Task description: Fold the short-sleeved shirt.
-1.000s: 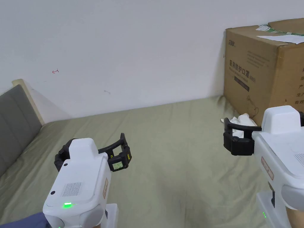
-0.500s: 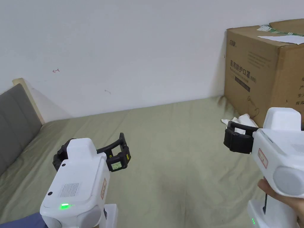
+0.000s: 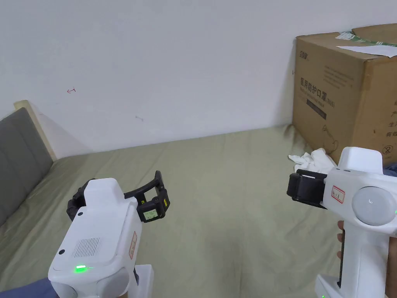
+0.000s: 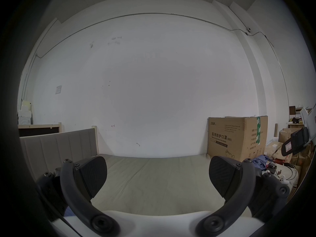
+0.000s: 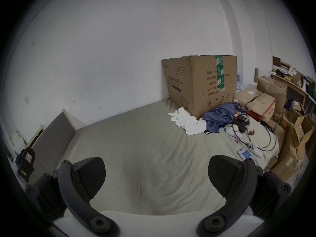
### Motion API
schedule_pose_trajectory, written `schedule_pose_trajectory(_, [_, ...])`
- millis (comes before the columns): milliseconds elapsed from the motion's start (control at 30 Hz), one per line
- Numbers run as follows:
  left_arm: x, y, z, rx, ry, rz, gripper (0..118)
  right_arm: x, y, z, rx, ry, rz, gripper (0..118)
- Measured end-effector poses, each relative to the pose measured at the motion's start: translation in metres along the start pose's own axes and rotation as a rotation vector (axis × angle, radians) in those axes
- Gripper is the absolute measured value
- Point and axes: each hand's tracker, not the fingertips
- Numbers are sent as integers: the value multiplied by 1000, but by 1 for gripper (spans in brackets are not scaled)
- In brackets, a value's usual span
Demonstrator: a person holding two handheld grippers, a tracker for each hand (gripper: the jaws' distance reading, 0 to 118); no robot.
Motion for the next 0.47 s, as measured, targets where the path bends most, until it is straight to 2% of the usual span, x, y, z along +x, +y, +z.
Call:
schedule_pose_trajectory(33, [0, 0, 0, 2, -1, 1, 118, 1, 0, -1, 1, 45, 6, 117])
schedule_pose_trajectory(267, [1, 1, -2, 1, -5, -10, 118, 0, 1, -2, 10, 10, 3, 117])
schedule_pose_trajectory(367, [1, 1, -2, 5, -6, -11, 118, 1, 0, 1, 86, 13, 21, 117])
schedule_pose_trajectory(467, [0, 1, -1, 5, -4, -14, 118, 5, -3, 2, 188, 61, 51, 117])
